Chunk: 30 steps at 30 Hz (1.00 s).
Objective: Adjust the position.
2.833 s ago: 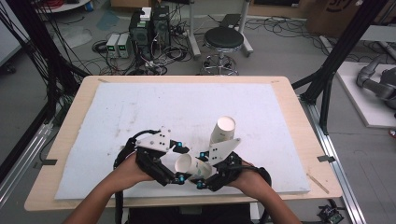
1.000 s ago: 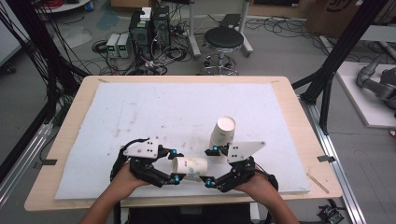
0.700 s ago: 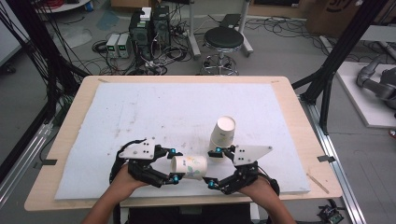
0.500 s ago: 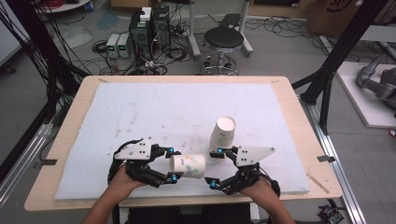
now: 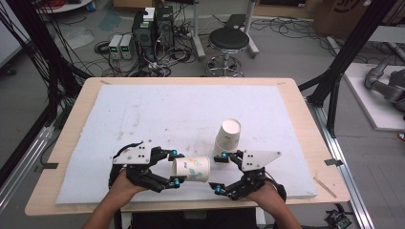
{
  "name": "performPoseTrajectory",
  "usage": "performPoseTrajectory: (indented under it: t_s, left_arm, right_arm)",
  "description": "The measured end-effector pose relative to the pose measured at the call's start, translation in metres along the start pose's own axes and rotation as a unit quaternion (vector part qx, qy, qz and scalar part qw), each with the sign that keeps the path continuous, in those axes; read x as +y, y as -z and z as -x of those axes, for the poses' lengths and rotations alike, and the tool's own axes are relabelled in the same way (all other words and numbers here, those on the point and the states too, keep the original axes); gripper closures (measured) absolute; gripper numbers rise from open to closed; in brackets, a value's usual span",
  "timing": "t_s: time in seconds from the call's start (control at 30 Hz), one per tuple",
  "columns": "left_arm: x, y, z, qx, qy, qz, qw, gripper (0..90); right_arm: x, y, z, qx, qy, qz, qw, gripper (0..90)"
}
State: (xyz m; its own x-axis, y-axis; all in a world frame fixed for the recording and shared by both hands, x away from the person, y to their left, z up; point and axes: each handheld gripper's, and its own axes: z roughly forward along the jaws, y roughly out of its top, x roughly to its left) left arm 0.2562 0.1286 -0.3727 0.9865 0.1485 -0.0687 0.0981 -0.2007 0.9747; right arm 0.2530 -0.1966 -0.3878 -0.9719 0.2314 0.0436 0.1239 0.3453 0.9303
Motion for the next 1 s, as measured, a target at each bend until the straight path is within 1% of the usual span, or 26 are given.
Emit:
performPoseTrajectory:
  t_s: [0.17, 0.2, 0.27, 0.3, 0.47, 0.53, 0.6, 0.63, 0.67, 0.7, 0.73, 0.77, 0.8, 0.83, 0.9, 1.0]
  left_arm:
    - [0.001, -0.002, 0.001, -0.006, -0.002, -0.001, 1.0000, 36.9]
    - [0.001, -0.003, 0.001, -0.008, -0.001, -0.001, 1.0000, 36.8]
    - [0.001, -0.003, 0.001, -0.010, -0.001, -0.001, 1.0000, 36.9]
    - [0.001, -0.005, 0.001, -0.016, 0.000, 0.001, 0.9999, 36.9]
    - [0.001, -0.010, 0.003, -0.028, 0.001, 0.001, 0.9996, 36.9]
    - [0.001, -0.012, 0.004, -0.033, 0.001, 0.001, 0.9995, 36.9]
    - [0.001, -0.013, 0.004, -0.035, -0.002, 0.004, 0.9994, 37.0]
    - [0.001, -0.013, 0.004, -0.035, -0.002, 0.004, 0.9994, 37.0]
    - [0.000, -0.013, 0.003, -0.037, 0.002, 0.013, 0.9992, 37.0]
    - [-0.001, -0.013, 0.003, -0.040, 0.005, 0.019, 0.9990, 37.0]
    - [-0.002, -0.013, 0.003, -0.042, 0.010, 0.027, 0.9987, 37.0]
    - [-0.002, -0.013, 0.003, -0.042, 0.010, 0.027, 0.9987, 37.0]
    - [-0.004, -0.012, 0.002, -0.045, 0.014, 0.038, 0.9981, 37.0]
    - [-0.004, -0.012, 0.002, -0.045, 0.014, 0.038, 0.9981, 37.0]
    - [-0.006, -0.012, 0.002, -0.048, 0.017, 0.050, 0.9974, 37.0]
    - [-0.008, -0.011, 0.001, -0.049, 0.020, 0.058, 0.9969, 37.1]
  right_arm:
    - [0.000, -0.002, -0.001, 0.007, 0.002, 0.001, 1.0000, 20.3]
    - [0.000, -0.003, -0.001, 0.014, 0.003, 0.003, 0.9999, 20.4]
    - [0.001, -0.004, -0.002, 0.020, -0.001, 0.004, 0.9998, 20.3]
    - [0.001, -0.005, -0.002, 0.020, 0.001, 0.006, 0.9998, 20.3]
    - [0.001, -0.009, -0.001, 0.035, 0.000, 0.011, 0.9993, 20.7]
    - [0.001, -0.010, 0.000, 0.036, 0.004, 0.011, 0.9993, 20.8]
    - [0.001, -0.010, 0.000, 0.045, 0.001, 0.018, 0.9988, 21.3]
    - [0.001, -0.010, 0.001, 0.048, 0.002, 0.021, 0.9986, 23.5]
    - [0.001, -0.010, 0.002, 0.056, 0.003, 0.026, 0.9981, 26.1]
    - [0.001, -0.010, 0.002, 0.060, 0.007, 0.029, 0.9978, 26.4]
    - [0.001, -0.009, 0.002, 0.058, 0.012, 0.034, 0.9977, 26.8]
    - [0.001, -0.009, 0.002, 0.058, 0.012, 0.034, 0.9977, 26.8]
    - [0.001, -0.008, 0.002, 0.062, 0.011, 0.043, 0.9971, 27.1]
    - [0.001, -0.008, 0.002, 0.063, 0.011, 0.047, 0.9969, 27.2]
    - [0.001, -0.007, 0.002, 0.065, 0.009, 0.054, 0.9964, 28.0]
    - [0.001, -0.006, 0.002, 0.068, 0.003, 0.064, 0.9956, 30.6]
